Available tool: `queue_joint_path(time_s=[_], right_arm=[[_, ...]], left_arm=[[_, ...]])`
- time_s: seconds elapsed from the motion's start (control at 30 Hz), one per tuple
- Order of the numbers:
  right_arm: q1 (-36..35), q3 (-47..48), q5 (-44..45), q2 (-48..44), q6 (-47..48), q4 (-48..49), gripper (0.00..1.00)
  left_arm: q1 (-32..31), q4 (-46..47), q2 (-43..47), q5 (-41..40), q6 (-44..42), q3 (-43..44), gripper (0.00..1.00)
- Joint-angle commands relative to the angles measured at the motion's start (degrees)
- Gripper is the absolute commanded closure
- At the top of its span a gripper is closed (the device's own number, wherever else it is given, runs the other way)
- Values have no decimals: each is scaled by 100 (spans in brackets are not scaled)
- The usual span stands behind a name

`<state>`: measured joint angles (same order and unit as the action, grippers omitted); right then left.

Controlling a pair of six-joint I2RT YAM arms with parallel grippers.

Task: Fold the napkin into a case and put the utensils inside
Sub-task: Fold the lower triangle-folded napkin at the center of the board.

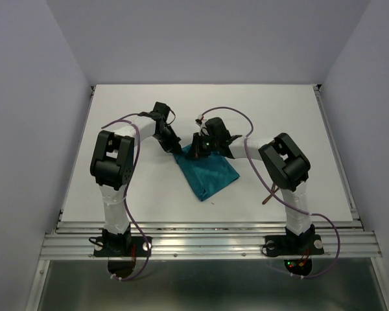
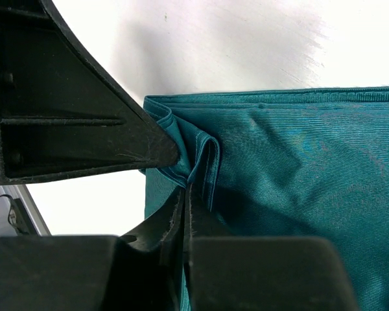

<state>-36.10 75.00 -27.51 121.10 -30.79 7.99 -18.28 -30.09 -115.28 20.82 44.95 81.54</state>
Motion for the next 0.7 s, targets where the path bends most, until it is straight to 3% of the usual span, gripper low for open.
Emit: queue_joint_path(time_s=[0.0, 0.13, 0.27, 0.37, 0.43, 0.67], right_arm=[[-47, -47, -18, -148, -129, 343, 99], [-47, -152, -27, -166, -165, 423, 99], [-47, -275, -88, -157, -226, 528, 99], [-47, -328, -132, -174, -235, 581, 99], [-47, -363, -141, -192, -226, 599, 99], [-47, -416, -158, -209, -261, 651, 99]], left_arm=[[-9, 20, 173, 54, -21, 55, 93], [-9, 257, 489, 54, -100, -129, 82], [9, 275, 770, -156, -284, -217, 56], [35, 179, 911, -271, -434, -235, 48], [53, 82, 1025, -350, -513, -217, 45], [71, -6, 1079, -544, -715, -138, 48]])
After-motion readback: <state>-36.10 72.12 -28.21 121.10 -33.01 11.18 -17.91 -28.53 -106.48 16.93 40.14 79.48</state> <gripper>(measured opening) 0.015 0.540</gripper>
